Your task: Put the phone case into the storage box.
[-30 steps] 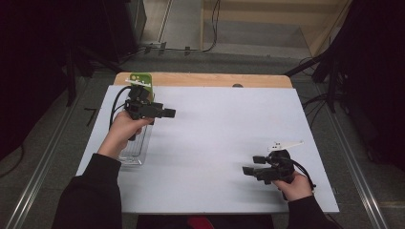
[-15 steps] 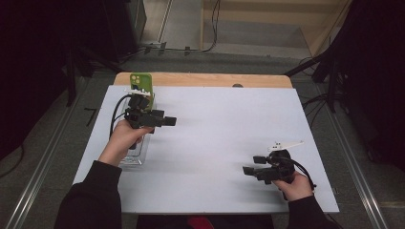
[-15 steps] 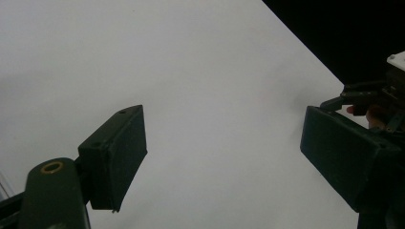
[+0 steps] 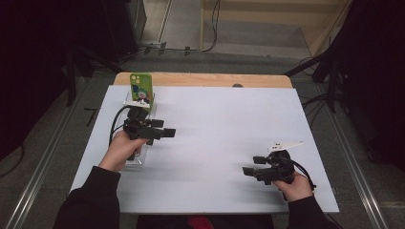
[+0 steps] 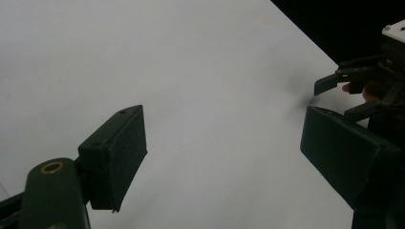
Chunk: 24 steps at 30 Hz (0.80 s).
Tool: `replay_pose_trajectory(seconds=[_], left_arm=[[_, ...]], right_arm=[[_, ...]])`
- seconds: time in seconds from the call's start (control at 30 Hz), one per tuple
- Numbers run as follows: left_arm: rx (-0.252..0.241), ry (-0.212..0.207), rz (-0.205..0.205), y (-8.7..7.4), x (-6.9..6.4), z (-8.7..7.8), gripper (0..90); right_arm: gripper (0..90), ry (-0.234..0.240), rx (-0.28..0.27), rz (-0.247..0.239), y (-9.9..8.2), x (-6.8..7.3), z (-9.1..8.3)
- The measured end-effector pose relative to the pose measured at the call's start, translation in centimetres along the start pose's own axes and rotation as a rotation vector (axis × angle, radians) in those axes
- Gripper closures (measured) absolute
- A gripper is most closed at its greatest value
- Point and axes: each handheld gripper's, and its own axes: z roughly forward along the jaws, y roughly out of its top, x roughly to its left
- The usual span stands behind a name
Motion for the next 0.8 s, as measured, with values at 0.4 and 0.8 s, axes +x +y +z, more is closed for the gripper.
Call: replay_pose_trajectory(seconds=[0.4, 0.8], left_arm=[[-0.021, -0.008, 0.007, -1.5, -0.7, -0.5, 16.2], [-0.048, -0.016, 0.038, -3.4, -1.5, -0.7, 17.2]], right_arm=[[24.6, 0.002, -0.001, 0.001, 0.0, 0.0, -0.1], [24.6, 0.002, 0.0, -0.002, 0.0, 0.1, -0.1]])
